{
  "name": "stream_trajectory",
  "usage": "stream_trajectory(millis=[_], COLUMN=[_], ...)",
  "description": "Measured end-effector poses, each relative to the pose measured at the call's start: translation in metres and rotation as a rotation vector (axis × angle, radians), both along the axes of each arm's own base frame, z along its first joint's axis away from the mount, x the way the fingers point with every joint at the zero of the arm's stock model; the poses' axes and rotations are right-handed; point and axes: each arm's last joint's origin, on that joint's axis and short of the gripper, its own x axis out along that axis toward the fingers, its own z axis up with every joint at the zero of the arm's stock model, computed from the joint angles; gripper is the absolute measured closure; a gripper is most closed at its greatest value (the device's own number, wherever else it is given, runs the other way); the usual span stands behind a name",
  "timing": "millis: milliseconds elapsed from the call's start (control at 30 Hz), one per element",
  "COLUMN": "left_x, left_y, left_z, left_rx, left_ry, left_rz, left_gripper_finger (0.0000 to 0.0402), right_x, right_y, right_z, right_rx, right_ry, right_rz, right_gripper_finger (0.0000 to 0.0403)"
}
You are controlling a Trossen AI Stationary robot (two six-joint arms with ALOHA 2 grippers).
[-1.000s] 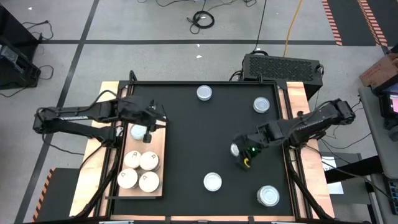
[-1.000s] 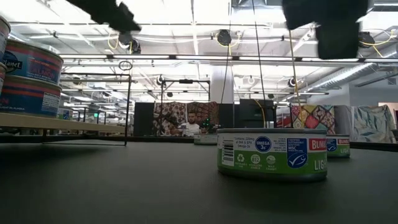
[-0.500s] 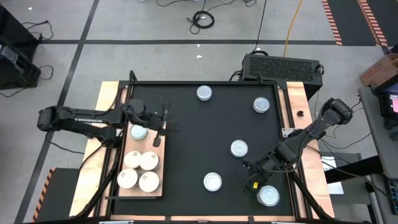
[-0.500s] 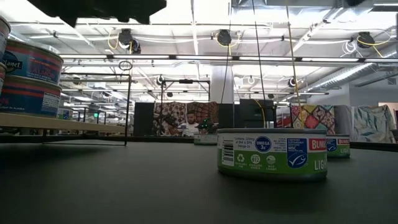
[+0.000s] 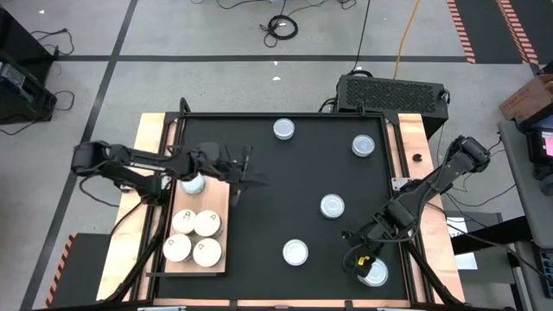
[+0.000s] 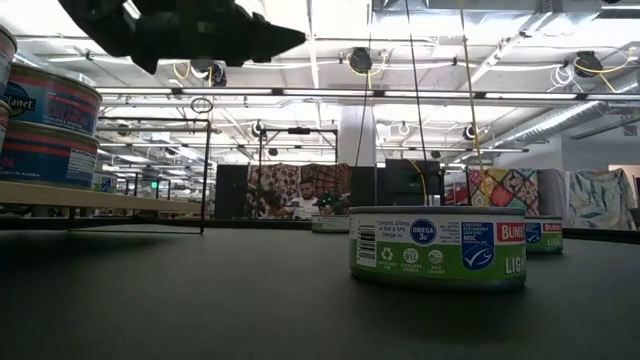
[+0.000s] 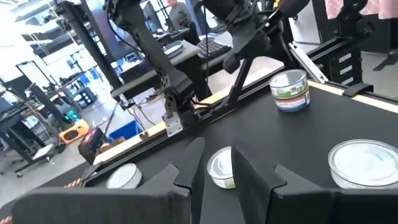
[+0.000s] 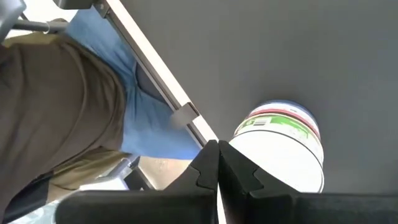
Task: Stack canned seafood by type on shelf
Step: Remove the green tuna can from the top of the blue tuna can
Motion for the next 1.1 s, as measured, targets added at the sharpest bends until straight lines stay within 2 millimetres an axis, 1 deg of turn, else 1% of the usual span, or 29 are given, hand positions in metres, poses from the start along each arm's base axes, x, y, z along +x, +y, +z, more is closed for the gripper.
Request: stream_trajectory(millis=[133,267,433,600,767,1000,1100], left_x=[0.004,0.005,0.006,0.006,0.006,0.006,0.007], left_y=[0.0,-0.003,-0.013,-0.025,-0.035,-0.042,-0.042], left_z=[-0.005,-0.004,-0.001,-0.002,-0.002,-0.002,-0.003], left_rx=[-0.062,-0.152,-0.198,-0.22,-0.223,-0.214,-0.22], left_ry=[0.019,0.021,0.013,0.026,0.031,0.029,0.032], left_rz=[0.004,0.0,-0.036,-0.073,-0.091,-0.089,-0.067], left_gripper_finger=[0.032,0.032,0.032,0.032,0.032,0.032,0.032], right_x=[0.0,-0.001,-0.001,-0.004,-0.008,-0.01,-0.009], right_y=[0.0,-0.001,-0.001,0.003,0.005,0.002,-0.001], right_z=[0.0,-0.001,-0.001,-0.001,-0.002,-0.004,-0.005], right_rx=[-0.001,-0.008,-0.017,-0.094,-0.122,-0.176,-0.269], right_ry=[-0.003,0.007,-0.001,-0.071,-0.076,-0.074,-0.129], right_rz=[0.004,0.004,0.012,0.03,0.069,0.075,0.082], right_gripper_finger=[0.0403,0.0403,0.0403,0.0393,0.0358,0.0272,0.0237])
